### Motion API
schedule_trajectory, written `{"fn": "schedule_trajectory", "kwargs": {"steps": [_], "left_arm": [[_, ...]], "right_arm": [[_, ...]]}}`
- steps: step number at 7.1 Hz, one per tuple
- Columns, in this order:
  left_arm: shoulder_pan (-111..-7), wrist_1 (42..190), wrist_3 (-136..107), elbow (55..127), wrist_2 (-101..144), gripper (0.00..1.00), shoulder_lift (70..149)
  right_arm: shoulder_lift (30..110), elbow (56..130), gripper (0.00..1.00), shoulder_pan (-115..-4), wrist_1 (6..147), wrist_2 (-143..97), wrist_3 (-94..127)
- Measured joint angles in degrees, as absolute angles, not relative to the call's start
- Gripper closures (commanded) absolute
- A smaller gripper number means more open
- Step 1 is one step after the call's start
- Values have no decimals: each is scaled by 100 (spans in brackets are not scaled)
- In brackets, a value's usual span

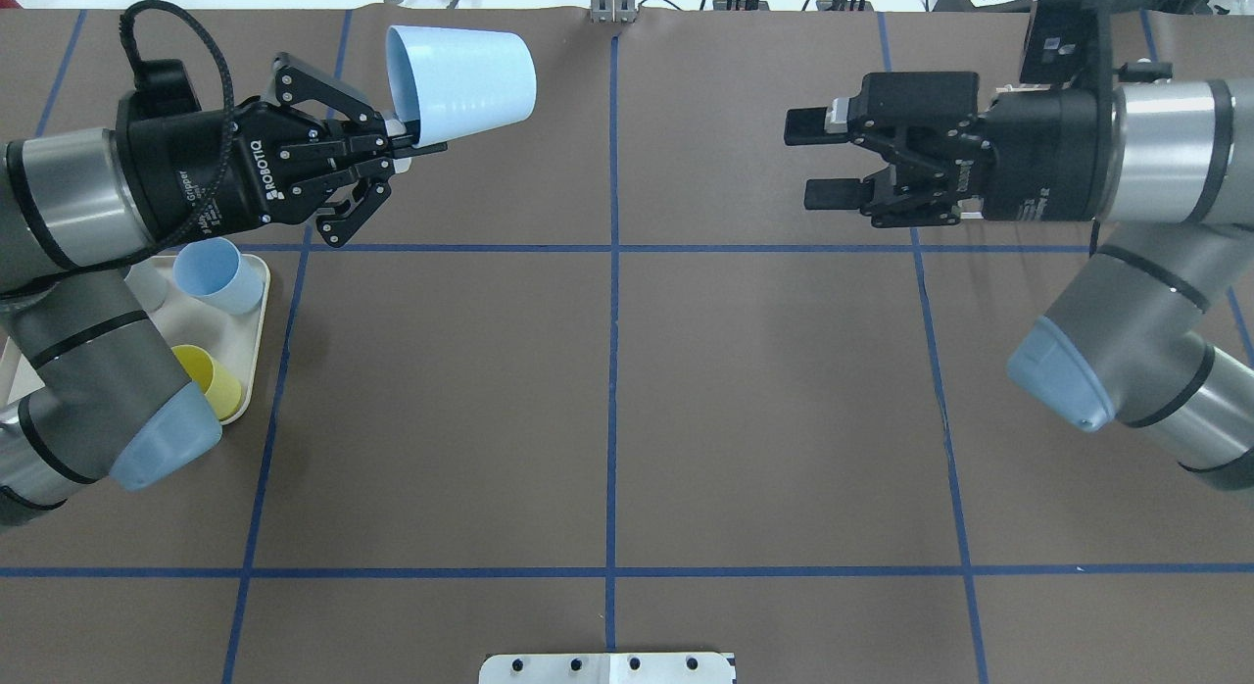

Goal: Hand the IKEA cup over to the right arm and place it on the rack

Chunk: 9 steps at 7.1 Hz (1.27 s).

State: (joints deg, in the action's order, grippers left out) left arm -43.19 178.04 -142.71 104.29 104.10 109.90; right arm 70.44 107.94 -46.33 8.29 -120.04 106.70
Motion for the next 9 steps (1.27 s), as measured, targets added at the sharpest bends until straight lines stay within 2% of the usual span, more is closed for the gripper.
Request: {"fn": "schedule_trajectory", "kwargs": {"steps": [4, 9], "left_arm": [[-3693, 18619, -14642, 10370, 10254, 100, 10987], [-3237, 19090, -14682, 10326, 10121, 100, 11037]], "right_arm": [[6910, 10793, 1, -3728, 333, -11127, 10664], [6716, 10698, 2, -3543, 230, -10925, 10625]]}}
